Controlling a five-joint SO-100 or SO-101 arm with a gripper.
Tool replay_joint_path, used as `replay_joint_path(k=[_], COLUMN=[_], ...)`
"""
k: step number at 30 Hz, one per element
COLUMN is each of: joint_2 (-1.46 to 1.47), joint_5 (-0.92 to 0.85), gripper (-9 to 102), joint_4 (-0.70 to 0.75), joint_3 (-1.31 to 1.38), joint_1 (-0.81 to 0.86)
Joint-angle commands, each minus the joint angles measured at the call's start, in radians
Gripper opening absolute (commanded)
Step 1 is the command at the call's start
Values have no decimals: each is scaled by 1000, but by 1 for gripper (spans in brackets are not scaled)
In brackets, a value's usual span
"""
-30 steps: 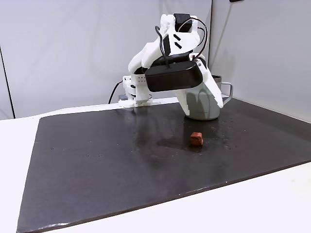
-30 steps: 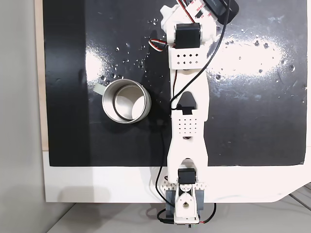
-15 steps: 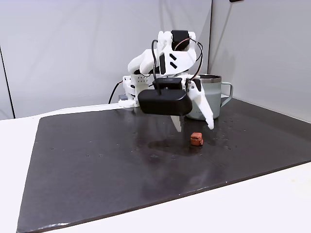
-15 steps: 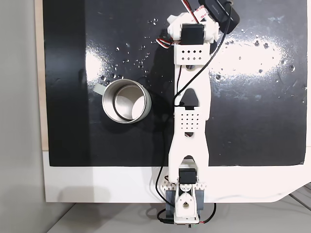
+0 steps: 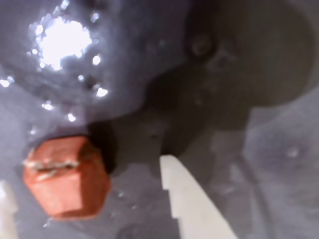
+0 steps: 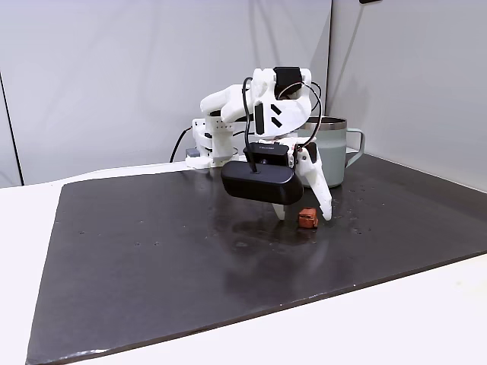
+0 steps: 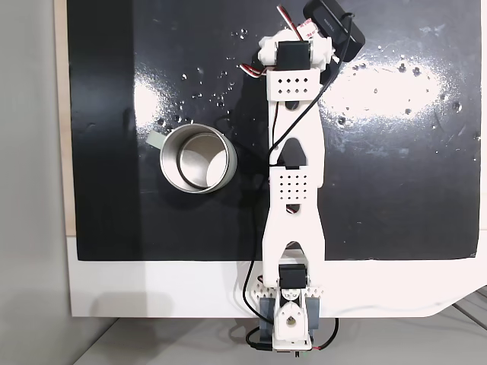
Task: Grasp a cube and put it in the cup.
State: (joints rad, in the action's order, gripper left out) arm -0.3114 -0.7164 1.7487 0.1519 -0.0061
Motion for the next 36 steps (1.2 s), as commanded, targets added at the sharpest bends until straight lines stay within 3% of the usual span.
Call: replay_joint_path(k=[1,20,28,36], joint_2=[-6,6,-20,-299], joint_5=[11,35,67,132], gripper=[31,3,3,3], joint_4=[-9,-8,5,21], joint_3=[28,28,28,-81], joint_1=[-17,-18,-14,5])
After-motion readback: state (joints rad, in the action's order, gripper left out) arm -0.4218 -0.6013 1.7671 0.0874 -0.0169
